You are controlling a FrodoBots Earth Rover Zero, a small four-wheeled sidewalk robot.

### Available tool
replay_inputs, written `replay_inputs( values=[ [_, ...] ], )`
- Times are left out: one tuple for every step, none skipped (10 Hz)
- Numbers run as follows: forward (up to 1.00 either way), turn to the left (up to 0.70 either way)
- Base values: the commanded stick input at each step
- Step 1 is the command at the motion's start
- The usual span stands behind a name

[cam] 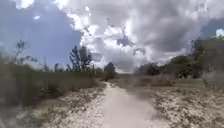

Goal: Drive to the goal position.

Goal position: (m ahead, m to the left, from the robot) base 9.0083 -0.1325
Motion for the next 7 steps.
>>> replay_inputs(
  values=[
    [0.85,0.0],
    [0.85,0.0],
    [0.85,0.0],
    [0.85,0.0],
    [0.85,0.0],
    [0.85,0.0],
    [0.85,0.0]
  ],
)
